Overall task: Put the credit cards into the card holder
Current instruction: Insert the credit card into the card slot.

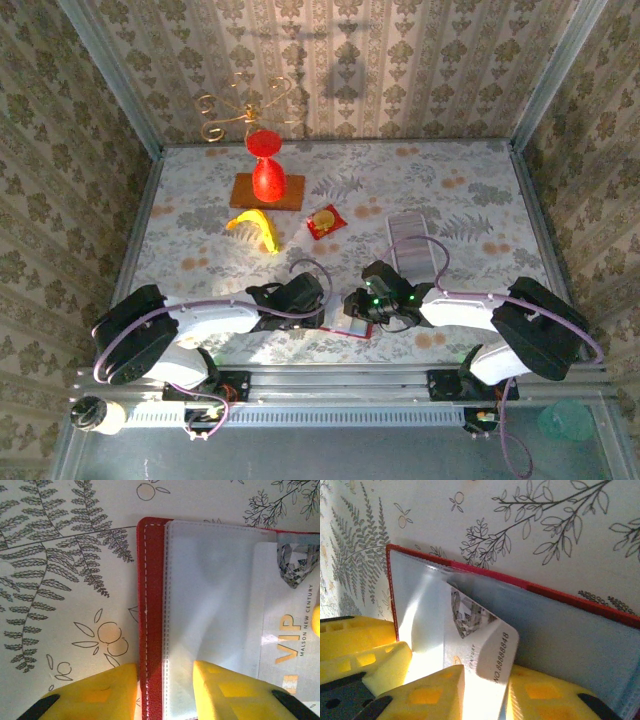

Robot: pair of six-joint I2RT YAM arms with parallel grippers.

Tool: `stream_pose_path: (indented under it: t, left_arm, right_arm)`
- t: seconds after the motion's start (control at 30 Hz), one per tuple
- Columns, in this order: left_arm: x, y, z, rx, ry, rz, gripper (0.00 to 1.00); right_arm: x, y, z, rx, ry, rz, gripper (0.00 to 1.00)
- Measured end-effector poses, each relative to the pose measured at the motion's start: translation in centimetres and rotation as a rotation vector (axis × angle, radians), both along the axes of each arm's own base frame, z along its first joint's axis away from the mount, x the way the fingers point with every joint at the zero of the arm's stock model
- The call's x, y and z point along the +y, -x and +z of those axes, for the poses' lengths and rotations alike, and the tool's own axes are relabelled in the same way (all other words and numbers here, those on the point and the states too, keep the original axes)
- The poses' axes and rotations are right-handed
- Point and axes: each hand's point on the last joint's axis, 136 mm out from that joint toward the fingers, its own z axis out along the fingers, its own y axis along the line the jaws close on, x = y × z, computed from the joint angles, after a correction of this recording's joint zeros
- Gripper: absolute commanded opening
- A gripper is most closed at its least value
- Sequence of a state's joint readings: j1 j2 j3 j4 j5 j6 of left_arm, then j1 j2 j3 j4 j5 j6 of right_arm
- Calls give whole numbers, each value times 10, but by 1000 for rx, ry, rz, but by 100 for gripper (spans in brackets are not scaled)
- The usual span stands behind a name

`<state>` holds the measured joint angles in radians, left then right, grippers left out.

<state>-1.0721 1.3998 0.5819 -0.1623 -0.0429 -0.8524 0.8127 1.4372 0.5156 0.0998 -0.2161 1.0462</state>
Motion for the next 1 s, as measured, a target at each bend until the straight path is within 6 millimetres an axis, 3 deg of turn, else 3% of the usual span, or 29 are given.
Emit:
stream_pose_path:
  t: [0.33, 0.6, 0.73, 0.83, 1.0]
  left_arm:
    - [-1, 0, -1, 0, 7, 8, 34]
    - [-1, -1, -1, -3, 19, 16, 34]
    - [-1, -1, -1, -5, 22, 15, 33]
    - [-2, -1, -1, -5, 24, 16, 33]
    - [-3, 0, 0, -7, 27, 11, 32]
  right_arm:
    - [10, -5, 0, 4, 3, 10, 25]
    - [9, -5, 3, 1, 22, 8, 40]
    - [3, -2, 5, -2, 46, 11, 42]
    - [-1, 1, 4, 3, 66, 14, 42]
    - [-3, 5, 3, 0, 83, 21, 29]
